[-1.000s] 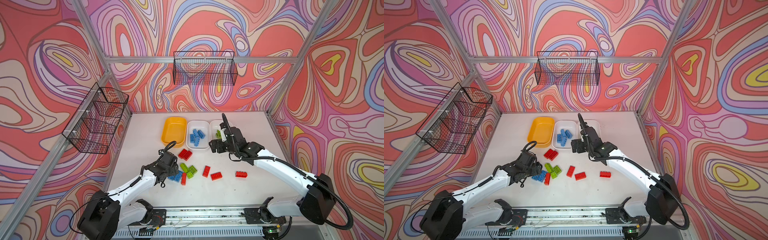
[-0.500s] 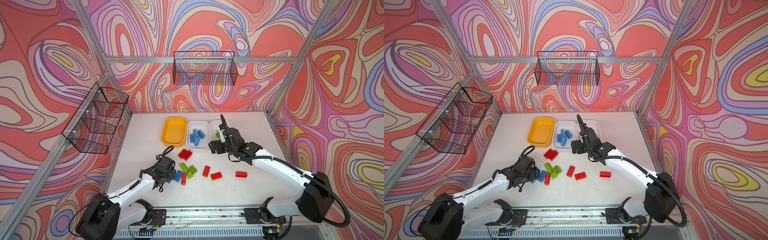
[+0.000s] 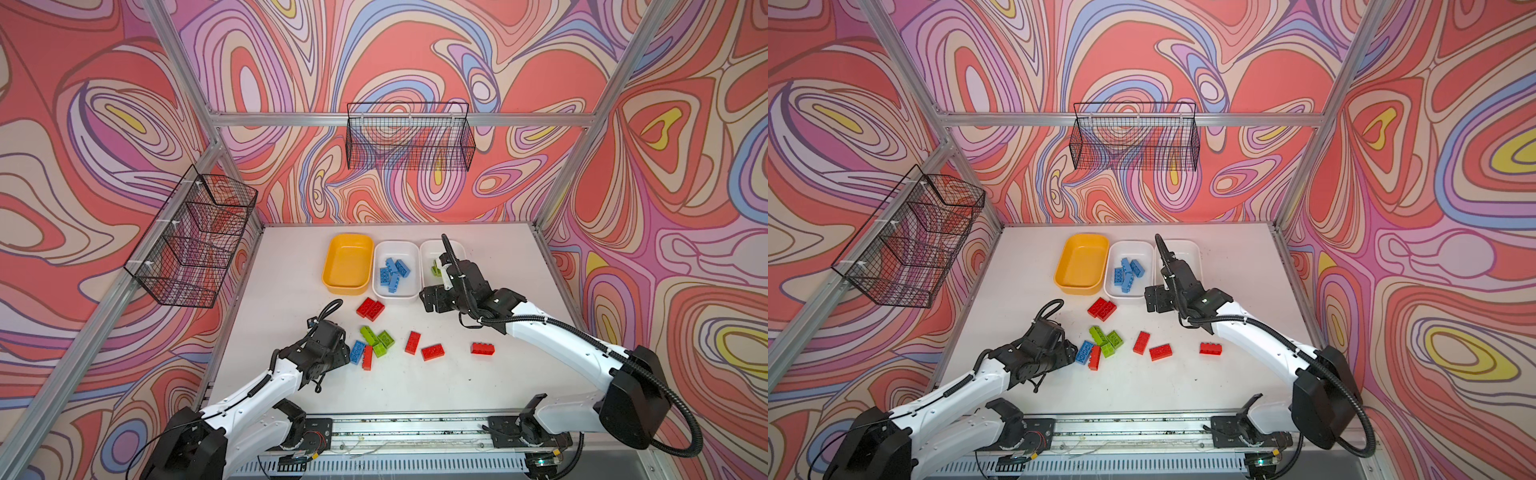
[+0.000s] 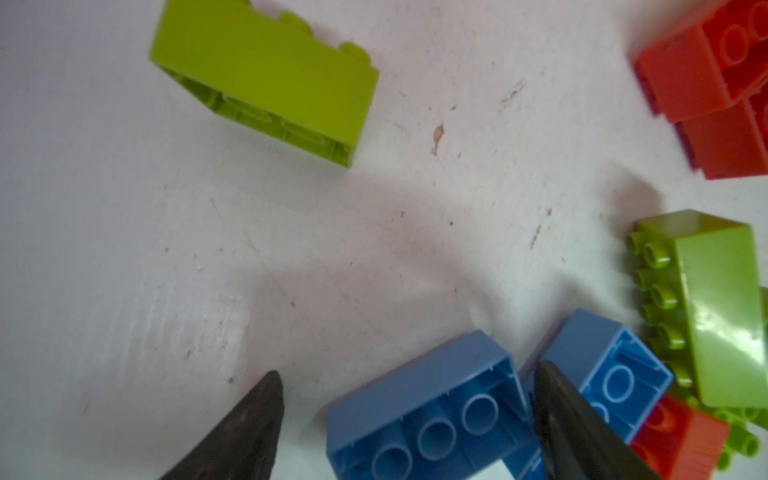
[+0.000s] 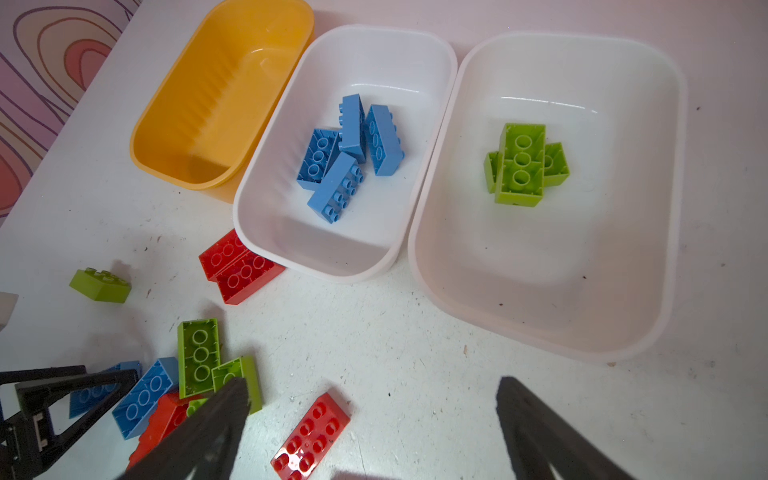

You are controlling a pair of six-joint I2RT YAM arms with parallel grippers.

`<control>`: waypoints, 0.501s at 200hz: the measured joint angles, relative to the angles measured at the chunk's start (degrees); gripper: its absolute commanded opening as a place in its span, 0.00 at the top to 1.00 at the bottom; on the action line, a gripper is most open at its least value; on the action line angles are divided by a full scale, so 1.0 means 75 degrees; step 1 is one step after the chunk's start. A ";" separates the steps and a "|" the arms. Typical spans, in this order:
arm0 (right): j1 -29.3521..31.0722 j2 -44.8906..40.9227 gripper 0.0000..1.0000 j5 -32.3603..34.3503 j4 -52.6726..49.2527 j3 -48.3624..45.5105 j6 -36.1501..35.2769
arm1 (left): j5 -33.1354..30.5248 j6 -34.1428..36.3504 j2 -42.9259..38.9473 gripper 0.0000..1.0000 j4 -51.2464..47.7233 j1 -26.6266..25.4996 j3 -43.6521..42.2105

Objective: Sort the legos into containers by color

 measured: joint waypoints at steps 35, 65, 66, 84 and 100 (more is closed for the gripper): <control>0.0000 -0.0125 0.02 0.0003 -0.0012 -0.0055 0.0000 | -0.0012 -0.0125 -0.0044 0.21 -0.0023 -0.0076 -0.0015; 0.0000 -0.0125 0.02 -0.0003 0.0023 -0.0096 -0.0009 | -0.0047 -0.0198 0.0114 0.23 -0.0125 -0.0210 0.0087; 0.0000 -0.0125 0.02 -0.0006 0.0026 -0.0099 -0.0012 | -0.0047 -0.0204 0.0125 0.23 -0.0131 -0.0216 0.0090; 0.0000 -0.0122 0.02 -0.0058 0.0076 -0.0163 -0.0035 | -0.0076 -0.0262 0.0329 0.25 -0.0230 -0.0315 0.0221; 0.0000 -0.0096 0.02 -0.0128 0.0154 -0.0184 -0.0058 | -0.0131 -0.0353 0.0522 0.27 -0.0358 -0.0446 0.0347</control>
